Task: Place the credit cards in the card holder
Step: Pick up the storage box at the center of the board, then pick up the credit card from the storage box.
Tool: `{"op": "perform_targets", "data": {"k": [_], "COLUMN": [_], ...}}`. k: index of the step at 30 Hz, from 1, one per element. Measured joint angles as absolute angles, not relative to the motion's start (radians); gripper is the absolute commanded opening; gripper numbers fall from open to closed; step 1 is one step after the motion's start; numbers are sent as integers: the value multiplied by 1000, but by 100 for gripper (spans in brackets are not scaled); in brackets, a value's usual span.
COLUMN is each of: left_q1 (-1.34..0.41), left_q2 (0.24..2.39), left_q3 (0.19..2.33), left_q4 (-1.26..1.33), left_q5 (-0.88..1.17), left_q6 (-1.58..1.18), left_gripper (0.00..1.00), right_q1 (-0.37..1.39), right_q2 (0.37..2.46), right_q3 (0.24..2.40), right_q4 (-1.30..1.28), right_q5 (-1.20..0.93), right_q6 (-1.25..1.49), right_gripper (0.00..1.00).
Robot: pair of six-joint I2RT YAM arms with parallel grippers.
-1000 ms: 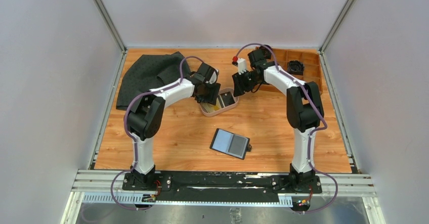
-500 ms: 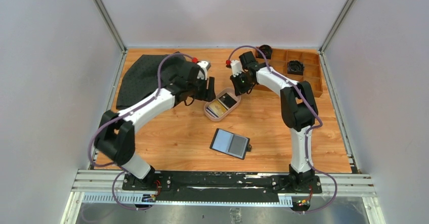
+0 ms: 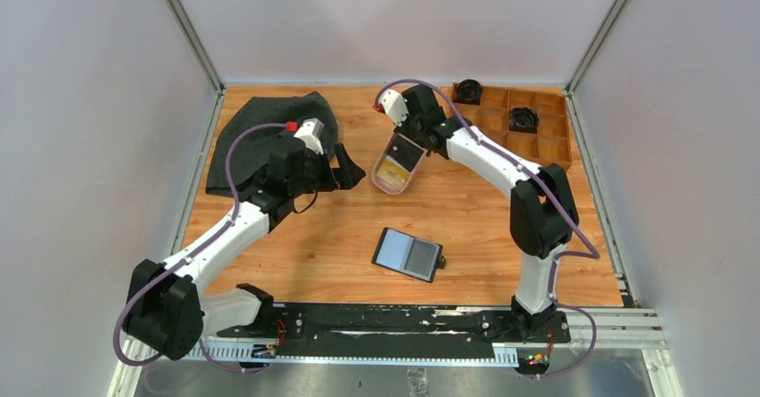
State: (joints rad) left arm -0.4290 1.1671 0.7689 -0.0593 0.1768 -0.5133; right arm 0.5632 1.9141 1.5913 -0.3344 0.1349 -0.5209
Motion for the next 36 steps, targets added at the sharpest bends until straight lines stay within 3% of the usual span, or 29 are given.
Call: {"op": "perform_targets", "data": {"k": [6, 15, 23, 36], "left_q1": [-425, -527, -580, -598], "left_q2": [1250, 1407, 1623, 1649], "left_q3": [727, 756, 879, 828], "left_q4": [112, 235, 343, 356], "left_q5": [313, 318, 254, 98], "left_q6": [-705, -834, -953, -1052], "left_gripper": [95, 83, 86, 100], "right_q1": [600, 601, 601, 601], "right_q2": [1816, 1817, 1816, 1791], "right_q3": [1522, 1448, 1445, 1379], "right_q4": [-234, -221, -268, -287], "right_q5": [260, 315, 290, 284], "right_q6": [-628, -617, -477, -215], "right_gripper": [0, 0, 0, 0]}}
